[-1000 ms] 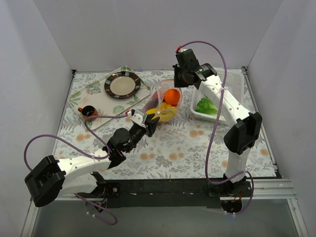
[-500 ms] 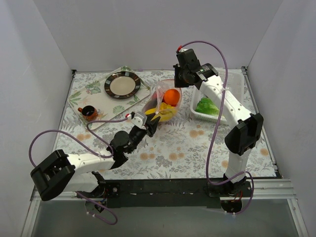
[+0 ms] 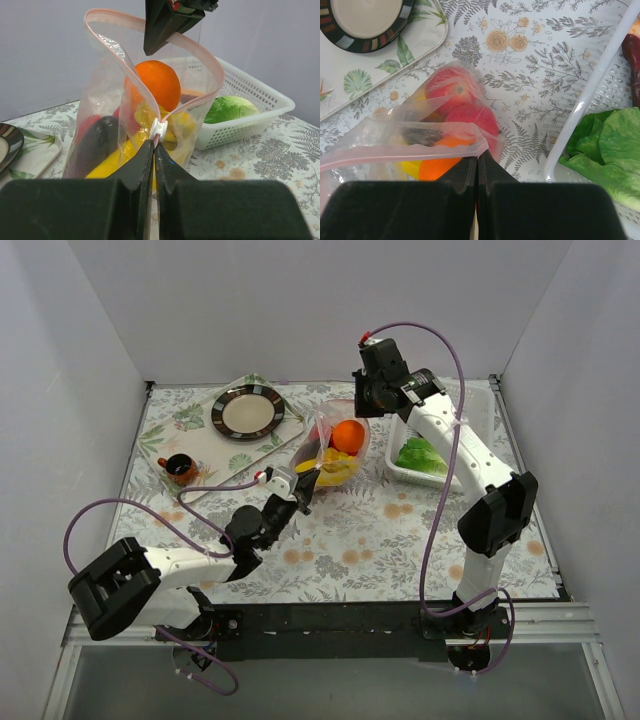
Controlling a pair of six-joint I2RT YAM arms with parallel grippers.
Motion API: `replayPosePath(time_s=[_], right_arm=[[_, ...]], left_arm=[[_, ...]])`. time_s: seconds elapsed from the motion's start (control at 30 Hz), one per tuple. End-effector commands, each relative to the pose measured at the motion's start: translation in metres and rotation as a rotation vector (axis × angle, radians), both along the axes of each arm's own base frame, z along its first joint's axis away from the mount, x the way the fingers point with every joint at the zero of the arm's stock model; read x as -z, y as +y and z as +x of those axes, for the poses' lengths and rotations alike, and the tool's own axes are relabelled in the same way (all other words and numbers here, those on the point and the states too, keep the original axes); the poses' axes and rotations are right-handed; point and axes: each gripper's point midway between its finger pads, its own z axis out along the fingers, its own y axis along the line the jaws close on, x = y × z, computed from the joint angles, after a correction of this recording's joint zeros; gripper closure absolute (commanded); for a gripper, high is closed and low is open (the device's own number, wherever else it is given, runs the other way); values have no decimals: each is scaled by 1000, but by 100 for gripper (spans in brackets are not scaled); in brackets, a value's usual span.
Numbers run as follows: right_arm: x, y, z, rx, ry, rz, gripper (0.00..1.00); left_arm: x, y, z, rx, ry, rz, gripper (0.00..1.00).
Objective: Place the food in the zip-top bag and seal the zipper
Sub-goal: Adjust the zipper food storage bag at the center of the board.
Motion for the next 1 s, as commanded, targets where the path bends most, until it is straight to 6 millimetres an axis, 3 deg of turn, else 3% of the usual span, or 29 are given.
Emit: replayPosePath(time_s=[0.0,0.13,0.17,0.23,0.37,0.4,0.47,0.5,0.53,0.6,0.63,0.7,0.73,0.83,0.97], right_arm=[[-28,-6,-12,-4,-48,44,99],[-33,-10,-23,-23,-59,52,99],[-23,-9,-29,-37,-45,43,99],[-37,-12,-39,-50,-94,67,99],[-43,-12,-68,-104,-130,109,99],[-40,-15,-79,-117,-130,111,99],[-38,-13,-92,-149,-129,127,99],[-48,-14,-98,-165,-159,153,99],[-38,-13,-104,-187,-140,154,94],[-53,-4,-120,-274,-174,219,89],[-47,-1,-125,-307,-170,226,79],[-57,3,-137,-383,-214,250,66],[-61,4,-137,-406,-246,250,55],[-67,3,-139,-462,-306,222,39],[-101,2,-139,-516,-433,208,30]], left_arm=[[-18,10,2,-47,-46,-43,100],[-36,18,0,-76,-92,-53,100],[-41,22,1,-94,-106,-52,100],[-58,34,2,-125,-136,-96,100],[-82,46,4,-69,-145,-173,100],[-86,58,11,-83,-143,-195,100],[-92,58,7,-12,-124,-244,100],[-95,62,11,-20,-122,-252,100],[-92,60,12,-3,-95,-256,100],[-94,63,15,9,-80,-272,100],[-90,63,17,19,-59,-270,100],[-90,67,20,41,-28,-297,100],[-86,63,18,69,-18,-286,100],[-80,67,14,102,-7,-302,100],[-75,65,6,178,22,-322,100]])
